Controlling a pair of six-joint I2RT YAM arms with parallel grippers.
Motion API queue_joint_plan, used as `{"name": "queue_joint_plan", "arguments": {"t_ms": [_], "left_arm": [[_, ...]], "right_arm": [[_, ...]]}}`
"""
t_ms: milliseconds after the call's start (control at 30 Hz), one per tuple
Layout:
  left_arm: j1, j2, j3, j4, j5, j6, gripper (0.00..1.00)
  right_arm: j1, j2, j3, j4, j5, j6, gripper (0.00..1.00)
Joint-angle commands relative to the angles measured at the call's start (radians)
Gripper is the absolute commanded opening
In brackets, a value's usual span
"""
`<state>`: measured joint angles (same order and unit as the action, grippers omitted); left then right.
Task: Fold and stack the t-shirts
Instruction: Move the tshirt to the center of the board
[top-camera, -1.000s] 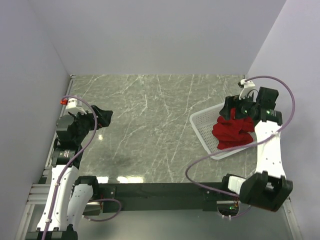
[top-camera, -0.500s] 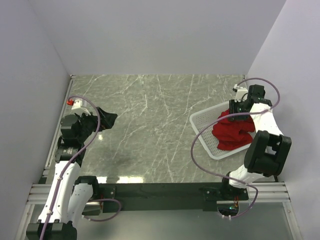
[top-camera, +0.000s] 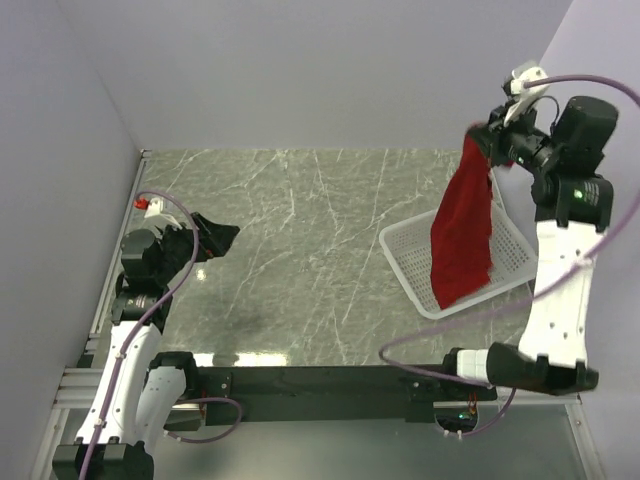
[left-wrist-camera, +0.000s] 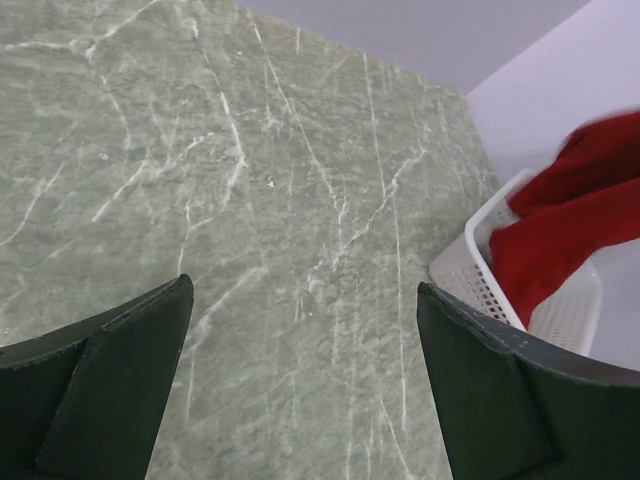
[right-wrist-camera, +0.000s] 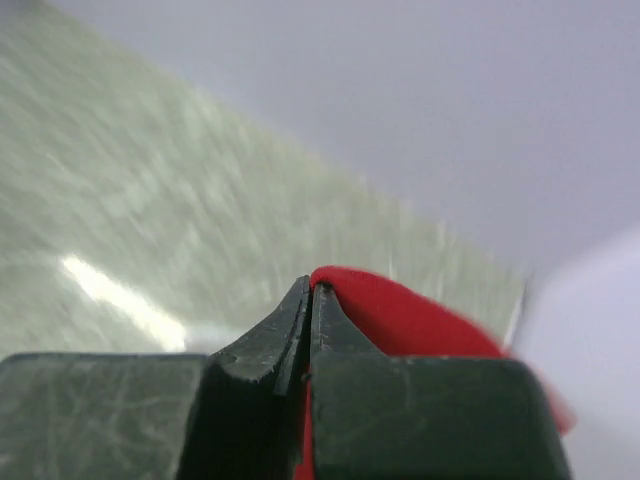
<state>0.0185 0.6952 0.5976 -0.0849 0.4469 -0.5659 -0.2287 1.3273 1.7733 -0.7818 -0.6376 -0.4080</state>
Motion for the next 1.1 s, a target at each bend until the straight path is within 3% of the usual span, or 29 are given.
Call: {"name": "queue_joint_plan", "arguments": {"t_ms": [0, 167, 367, 533, 667, 833, 1067], "left_arm": [[0.000, -0.023, -0.005, 0.062, 0.046, -0.040, 0.99], [0.001, -0.062, -0.002, 0.034, 0.039, -0.038, 0.99], [0.001, -0.109, 0.011, -0.013, 0.015, -0.026, 0.99], [0.000, -0.148, 0.039, -0.050, -0.026, -0.005, 0.99], [0.000, -0.180, 0.053, -0.069, -0.042, 0.012, 0.99], [0.001, -0.194, 0.054, -0.064, -0.040, 0.011, 0.99], [0.000, -0.157, 0.033, -0.047, 0.018, -0.008, 0.99]], "right_arm": [[0.104, -0.056, 0.153, 0.134, -0.151, 0.136, 0.00], [0.296, -0.030, 0.315, 0.361, -0.082, 0.377, 0.00], [0.396, 0.087, 0.508, 0.510, -0.086, 0.590, 0.00], [0.522, 0.070, 0.421, 0.464, -0.071, 0.479, 0.00], [0.583, 0.047, 0.249, 0.412, -0.063, 0.417, 0.00], [0.676, 0.044, 0.040, 0.337, -0.007, 0.228, 0.00], [0.712, 0.056, -0.120, 0.248, 0.042, 0.058, 0.00]]}}
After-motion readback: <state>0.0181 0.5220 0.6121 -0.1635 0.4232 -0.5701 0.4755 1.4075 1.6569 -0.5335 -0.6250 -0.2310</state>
